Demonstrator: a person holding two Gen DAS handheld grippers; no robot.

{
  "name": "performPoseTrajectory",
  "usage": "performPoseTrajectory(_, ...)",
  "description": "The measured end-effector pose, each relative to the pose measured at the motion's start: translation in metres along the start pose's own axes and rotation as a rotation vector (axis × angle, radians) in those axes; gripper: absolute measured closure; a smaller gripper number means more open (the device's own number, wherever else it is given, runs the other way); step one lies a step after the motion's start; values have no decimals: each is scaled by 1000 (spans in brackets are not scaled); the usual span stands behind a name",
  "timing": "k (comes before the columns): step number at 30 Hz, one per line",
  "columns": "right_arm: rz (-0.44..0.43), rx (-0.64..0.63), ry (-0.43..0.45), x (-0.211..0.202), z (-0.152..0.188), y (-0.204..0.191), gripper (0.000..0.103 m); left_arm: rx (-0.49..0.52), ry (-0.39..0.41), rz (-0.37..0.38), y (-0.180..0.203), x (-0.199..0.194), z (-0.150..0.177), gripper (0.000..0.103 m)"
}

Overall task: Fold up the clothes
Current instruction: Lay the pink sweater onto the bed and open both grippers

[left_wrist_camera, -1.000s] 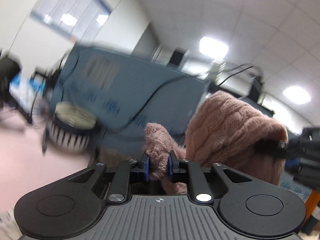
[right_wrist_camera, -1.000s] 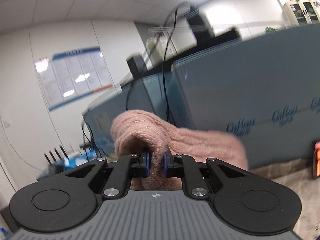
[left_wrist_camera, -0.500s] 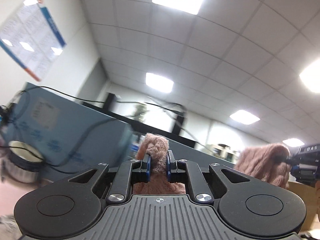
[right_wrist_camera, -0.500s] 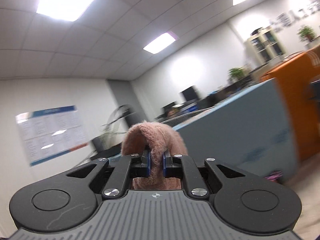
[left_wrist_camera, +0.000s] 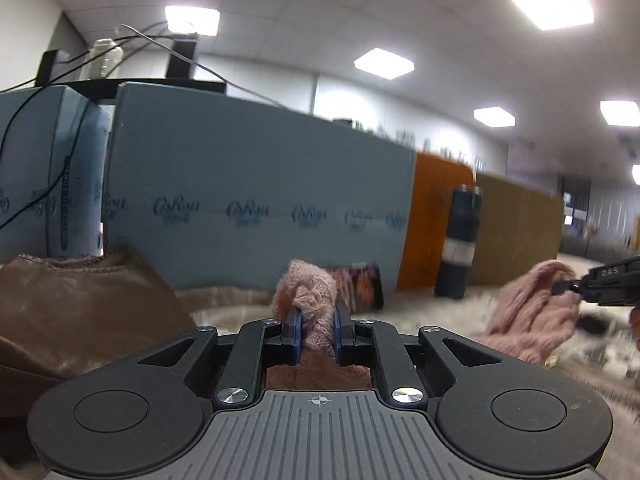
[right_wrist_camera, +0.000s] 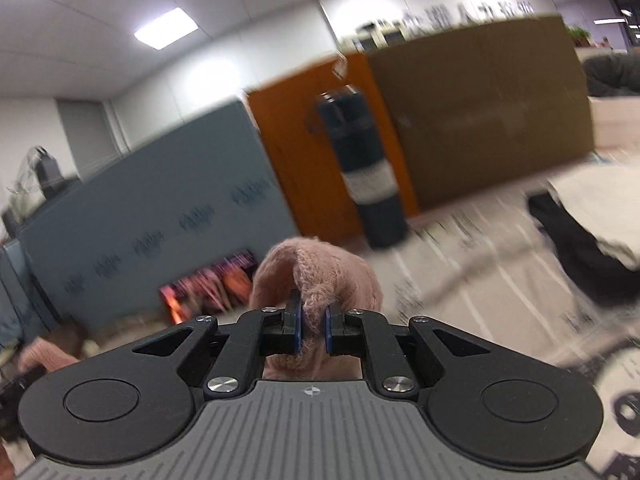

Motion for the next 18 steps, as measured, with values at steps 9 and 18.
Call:
performPoseTrajectory(9, 60, -156, -63, -21, 3, 30, 64, 64, -185, -135, -6, -15, 22, 68)
performPoseTrajectory(18, -293, -526, -20, -32, 16, -28, 10, 385, -144, -95, 25, -22, 14, 17)
Point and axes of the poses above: each gripper's, at about its wrist camera, not at the fingertips, and x roughly the way its jaws point, y to its right, z to its underside, the point moved 4 cm from there along x, roughly the way its jaws point, and after that the axes turned 14 degrees about y, right-handed, at the moved point
